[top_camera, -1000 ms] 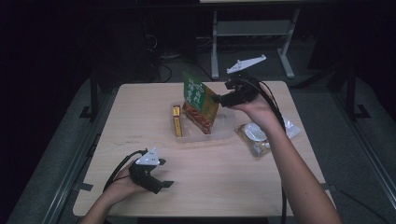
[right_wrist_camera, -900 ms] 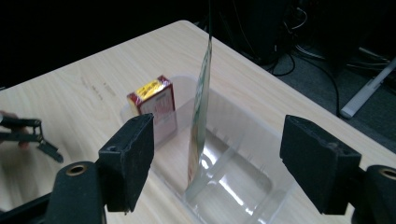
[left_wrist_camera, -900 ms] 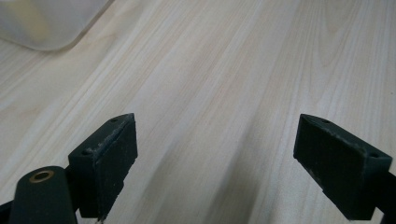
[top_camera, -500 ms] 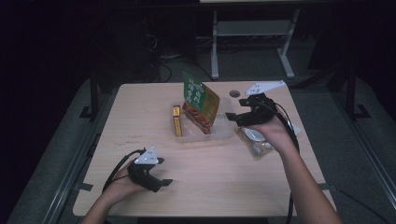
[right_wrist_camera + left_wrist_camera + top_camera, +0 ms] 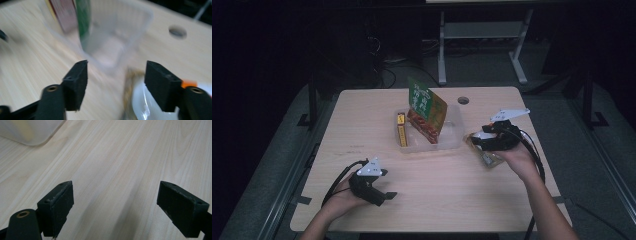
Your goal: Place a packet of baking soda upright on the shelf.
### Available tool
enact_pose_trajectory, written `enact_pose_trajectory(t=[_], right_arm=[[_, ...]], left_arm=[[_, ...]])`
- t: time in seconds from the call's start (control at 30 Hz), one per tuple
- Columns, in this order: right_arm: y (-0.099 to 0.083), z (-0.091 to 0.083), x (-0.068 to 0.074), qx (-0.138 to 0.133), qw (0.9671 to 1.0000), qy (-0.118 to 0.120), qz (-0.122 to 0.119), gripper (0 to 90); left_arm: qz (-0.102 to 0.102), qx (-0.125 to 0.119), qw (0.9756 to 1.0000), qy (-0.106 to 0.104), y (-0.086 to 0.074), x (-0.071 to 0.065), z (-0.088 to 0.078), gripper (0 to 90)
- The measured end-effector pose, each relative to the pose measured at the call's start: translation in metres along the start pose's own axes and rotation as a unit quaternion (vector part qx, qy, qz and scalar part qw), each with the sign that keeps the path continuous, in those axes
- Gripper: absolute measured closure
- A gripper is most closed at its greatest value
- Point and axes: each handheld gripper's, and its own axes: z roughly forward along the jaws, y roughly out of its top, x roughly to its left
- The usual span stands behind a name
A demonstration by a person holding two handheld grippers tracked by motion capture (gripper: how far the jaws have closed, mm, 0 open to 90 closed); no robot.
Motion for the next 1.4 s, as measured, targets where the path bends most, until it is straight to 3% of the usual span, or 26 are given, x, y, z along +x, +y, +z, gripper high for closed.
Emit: enact_pose_trajectory(t=[0.07,0.1,0.17,0.37,0.67,0.8,1.0,1.27,1.4], right_arm=[[-0.011,0.003,-0.006,0.009,0.9996,-0.022,-0.013,50.6],[-0.015,0.005,-0.011,0.013,0.9996,-0.023,-0.010,51.5],[-0.022,0.011,-0.020,0.031,0.9993,-0.021,-0.001,61.5],[-0.036,0.028,-0.044,0.048,0.9981,-0.037,0.015,88.4],[-0.047,0.043,-0.058,0.072,0.9952,-0.066,0.009,90.0],[-0.054,0.053,-0.058,0.099,0.9930,-0.064,-0.009,90.0],[-0.055,0.051,-0.057,0.113,0.9929,-0.037,-0.004,90.0],[-0.056,0.045,-0.042,0.138,0.9889,-0.020,-0.051,90.0],[-0.054,0.045,-0.037,0.133,0.9881,-0.036,-0.068,90.0]], left_arm=[[0.005,0.004,1.0000,0.000,0.000,0.000,0.000,13.5],[0.003,0.002,1.0000,0.001,0.000,0.000,0.001,13.5],[0.003,0.001,1.0000,0.000,0.000,-0.001,0.001,13.5],[0.014,0.009,0.9999,-0.001,0.000,0.000,0.003,13.6],[0.012,0.008,0.9999,-0.003,0.000,-0.001,0.005,13.9],[0.011,0.009,0.9999,-0.006,-0.001,-0.001,0.006,14.0],[0.012,0.014,0.9998,-0.009,-0.001,-0.003,0.008,14.1],[0.018,0.017,0.9996,-0.013,0.000,-0.006,0.009,14.1],[0.016,0.016,0.9997,-0.014,0.000,-0.007,0.010,14.1]])
